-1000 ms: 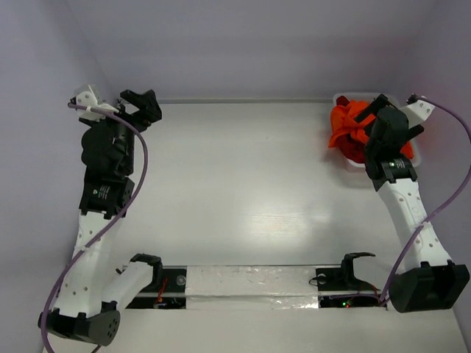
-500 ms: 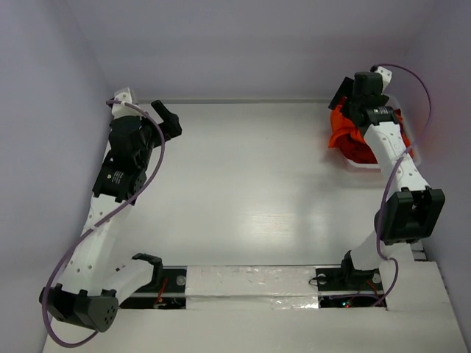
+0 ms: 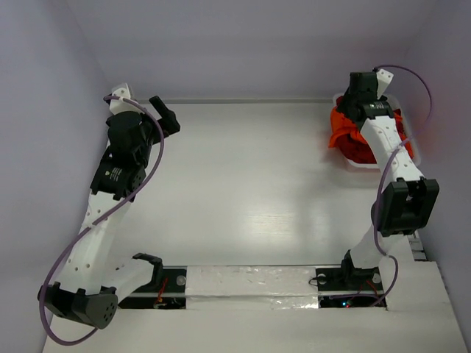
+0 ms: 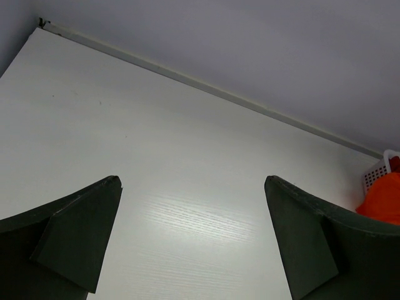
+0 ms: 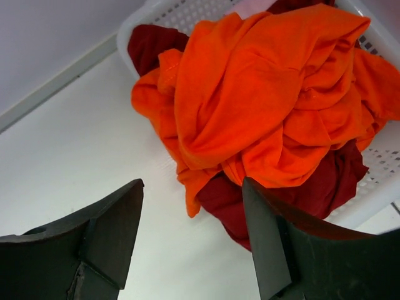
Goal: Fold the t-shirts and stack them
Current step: Grab the tshirt from the pile
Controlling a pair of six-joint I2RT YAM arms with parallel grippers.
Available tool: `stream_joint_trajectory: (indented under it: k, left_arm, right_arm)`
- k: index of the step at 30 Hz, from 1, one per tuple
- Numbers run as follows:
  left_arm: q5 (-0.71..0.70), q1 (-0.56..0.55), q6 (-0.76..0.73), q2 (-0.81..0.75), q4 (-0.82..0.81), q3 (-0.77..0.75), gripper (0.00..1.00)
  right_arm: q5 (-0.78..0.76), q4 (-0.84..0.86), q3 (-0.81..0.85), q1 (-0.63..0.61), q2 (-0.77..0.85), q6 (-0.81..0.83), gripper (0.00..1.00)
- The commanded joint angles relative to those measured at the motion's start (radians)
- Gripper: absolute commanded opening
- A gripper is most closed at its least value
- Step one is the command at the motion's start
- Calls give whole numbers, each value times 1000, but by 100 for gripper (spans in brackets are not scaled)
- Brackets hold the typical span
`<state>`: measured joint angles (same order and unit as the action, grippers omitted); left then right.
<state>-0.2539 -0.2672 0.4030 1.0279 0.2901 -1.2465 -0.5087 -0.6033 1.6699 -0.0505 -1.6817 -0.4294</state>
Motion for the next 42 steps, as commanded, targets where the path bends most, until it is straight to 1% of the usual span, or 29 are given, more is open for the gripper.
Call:
stream_joint_trajectory:
  k: [1, 4, 5, 6, 7, 8, 9, 13, 14, 16, 18, 21, 22, 23, 25, 29, 32, 34, 36, 38, 39, 41, 42]
  left_arm:
    - [-16, -4, -1, -2, -6, -34, 99]
    - [-18, -4, -6, 3, 7, -44, 99]
    - [-19, -4, -9, 1, 9, -45, 99]
    - [-19, -4, -10, -2, 11, -45, 99]
    - [-21, -4, -10, -3, 9, -45, 99]
    - [-24, -4, -10, -6, 9, -44, 99]
    - [-25, -4, -10, -6, 9, -42, 99]
    - [-21, -4, -13, 1, 9, -44, 99]
    - [-18, -4, -12, 6, 9, -45, 99]
    - [-15, -4, -10, 11, 11, -47, 99]
    - [-12, -4, -10, 15, 11, -45, 99]
    - [-5, -4, -9, 20, 7, -38, 99]
    - [-4, -4, -9, 21, 7, -34, 99]
    - [-4, -4, -9, 20, 6, -33, 99]
    - [-4, -4, -7, 23, 7, -33, 99]
    - [-2, -4, -7, 24, 4, -28, 99]
    - [4, -4, -6, 35, 1, -25, 99]
    - [5, -13, -1, 49, -2, -19, 99]
    - [8, -13, 3, 64, -12, -7, 99]
    - [15, -13, 10, 72, -22, 7, 99]
    - [19, -13, 14, 77, -32, 24, 99]
    - [28, -13, 19, 77, -42, 44, 99]
    - [31, -23, 20, 75, -46, 57, 99]
  right_arm:
    - [-48, -27, 50, 18, -58, 6, 69]
    - [-22, -47, 91, 27, -128, 17, 64]
    - [-16, -59, 120, 28, -150, 17, 60]
    - [-16, -78, 134, 28, -186, 15, 58]
    - [-16, -85, 145, 28, -197, 11, 57]
    - [-16, -87, 148, 37, -203, 3, 53]
    - [-14, -79, 143, 37, -204, -3, 50]
    - [-11, -61, 122, 37, -188, -12, 43]
    - [-16, -61, 123, 46, -188, -12, 40]
    - [-22, -62, 125, 46, -185, -11, 38]
    - [-25, -62, 125, 46, -181, -11, 32]
    - [-18, -49, 111, 46, -167, -14, 25]
    - [-17, -50, 110, 46, -165, -14, 21]
    - [-17, -49, 108, 46, -162, -19, 13]
    - [-17, -50, 108, 46, -164, -19, 0]
    - [-11, -61, 125, 46, -164, -14, 0]
    - [-2, -90, 178, 46, -148, -3, 0]
    - [54, -112, 238, 46, -109, -3, 0]
    - [100, -128, 280, 9, -75, 29, 0]
    - [102, -167, 385, -26, -52, 61, 0]
    - [105, -218, 427, -67, -49, 72, 0]
    - [107, -256, 520, -119, -30, 102, 0]
    - [107, -275, 539, -182, -18, 113, 0]
